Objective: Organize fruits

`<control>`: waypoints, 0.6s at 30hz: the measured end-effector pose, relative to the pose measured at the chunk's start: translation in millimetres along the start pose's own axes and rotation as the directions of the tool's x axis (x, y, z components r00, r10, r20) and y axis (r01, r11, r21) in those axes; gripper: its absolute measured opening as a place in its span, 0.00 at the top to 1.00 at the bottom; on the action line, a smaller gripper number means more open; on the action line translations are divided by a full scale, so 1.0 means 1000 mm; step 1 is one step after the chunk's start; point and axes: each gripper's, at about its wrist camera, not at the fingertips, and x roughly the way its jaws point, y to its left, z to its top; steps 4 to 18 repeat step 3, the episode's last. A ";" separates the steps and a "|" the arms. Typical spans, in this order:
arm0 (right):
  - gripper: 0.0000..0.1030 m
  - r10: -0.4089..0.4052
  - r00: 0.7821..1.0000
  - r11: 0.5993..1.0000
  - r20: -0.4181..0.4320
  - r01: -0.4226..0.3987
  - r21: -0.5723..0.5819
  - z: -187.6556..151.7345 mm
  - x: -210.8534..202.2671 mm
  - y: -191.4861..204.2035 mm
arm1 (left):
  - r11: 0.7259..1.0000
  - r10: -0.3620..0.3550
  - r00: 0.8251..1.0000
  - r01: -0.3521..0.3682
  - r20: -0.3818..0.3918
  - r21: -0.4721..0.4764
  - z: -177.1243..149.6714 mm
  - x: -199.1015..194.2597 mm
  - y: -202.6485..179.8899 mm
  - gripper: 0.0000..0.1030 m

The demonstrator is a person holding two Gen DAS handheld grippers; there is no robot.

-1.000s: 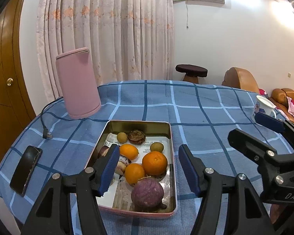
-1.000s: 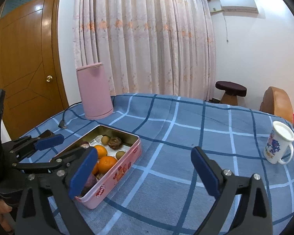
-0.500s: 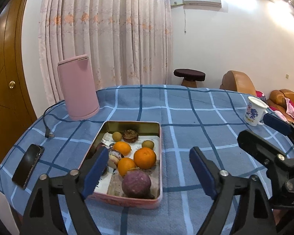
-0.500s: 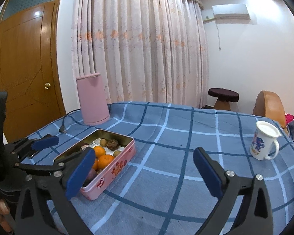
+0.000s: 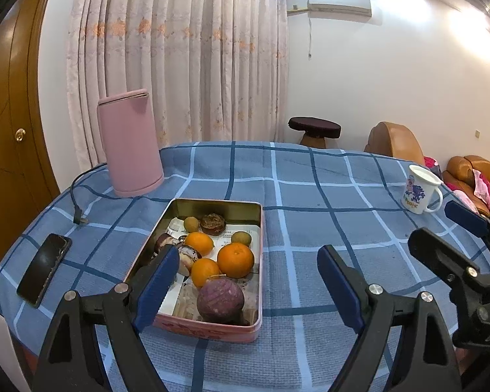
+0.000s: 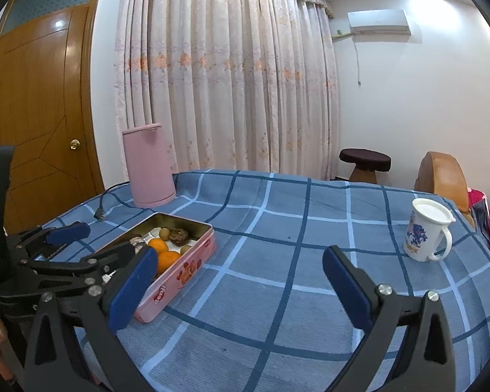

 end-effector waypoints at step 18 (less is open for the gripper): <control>0.00 -0.007 1.000 1.000 -0.009 0.007 -0.001 -0.002 0.001 -0.003 | 1.000 -0.012 1.000 0.012 0.008 0.008 0.001 -0.003 -0.003 0.15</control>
